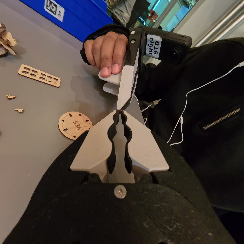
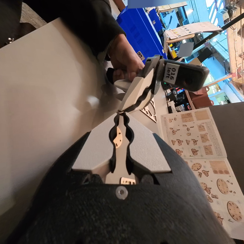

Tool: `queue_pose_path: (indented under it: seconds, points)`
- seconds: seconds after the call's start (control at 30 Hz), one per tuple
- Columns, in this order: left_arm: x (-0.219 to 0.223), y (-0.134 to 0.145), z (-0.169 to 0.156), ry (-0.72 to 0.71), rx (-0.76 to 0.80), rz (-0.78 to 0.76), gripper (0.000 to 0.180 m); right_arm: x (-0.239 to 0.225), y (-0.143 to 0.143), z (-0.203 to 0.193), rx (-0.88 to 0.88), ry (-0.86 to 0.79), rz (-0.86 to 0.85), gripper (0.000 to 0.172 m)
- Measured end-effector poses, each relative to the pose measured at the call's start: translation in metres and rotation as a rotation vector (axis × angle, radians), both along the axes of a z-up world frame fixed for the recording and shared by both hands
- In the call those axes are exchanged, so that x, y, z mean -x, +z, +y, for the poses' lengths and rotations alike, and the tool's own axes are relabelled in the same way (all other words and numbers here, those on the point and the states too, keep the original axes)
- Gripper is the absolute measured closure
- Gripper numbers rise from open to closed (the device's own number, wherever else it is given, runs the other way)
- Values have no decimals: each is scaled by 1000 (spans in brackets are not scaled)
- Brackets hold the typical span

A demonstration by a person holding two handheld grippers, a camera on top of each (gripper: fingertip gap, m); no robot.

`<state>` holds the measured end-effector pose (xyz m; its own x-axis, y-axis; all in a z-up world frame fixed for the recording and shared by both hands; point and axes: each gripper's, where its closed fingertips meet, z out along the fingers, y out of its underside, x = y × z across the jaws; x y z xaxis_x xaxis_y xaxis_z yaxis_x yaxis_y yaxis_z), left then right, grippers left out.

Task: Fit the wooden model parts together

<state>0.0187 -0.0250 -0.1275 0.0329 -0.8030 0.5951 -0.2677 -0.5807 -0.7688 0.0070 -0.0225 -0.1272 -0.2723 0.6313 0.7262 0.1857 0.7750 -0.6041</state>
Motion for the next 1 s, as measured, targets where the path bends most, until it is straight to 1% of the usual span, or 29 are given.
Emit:
queue_pose_path:
  seconds: [0.03, 0.1, 0.23, 0.33, 0.7, 0.83, 1.0]
  points:
    - [0, 2, 3, 16, -4, -12, 179, 0, 2, 2, 0, -11, 11, 168]
    - [2, 2, 7, 45, -12, -14, 173, 0, 6, 7, 7, -31, 31, 168]
    - [0, 7, 6, 38, 6, -55, 172, 1, 8, 10, 21, -48, 45, 168]
    - [1, 7, 8, 50, 11, -63, 178, 2, 9, 9, 24, -52, 52, 168]
    - [1, 11, 9, 42, 71, -109, 180, 1, 12, 9, 49, -55, 62, 168]
    - [1, 10, 6, 23, 79, -97, 180, 1, 11, 6, 61, -38, 53, 167]
    - [-1, 0, 3, 16, 52, -28, 180, -2, 6, 1, 112, -7, 12, 155]
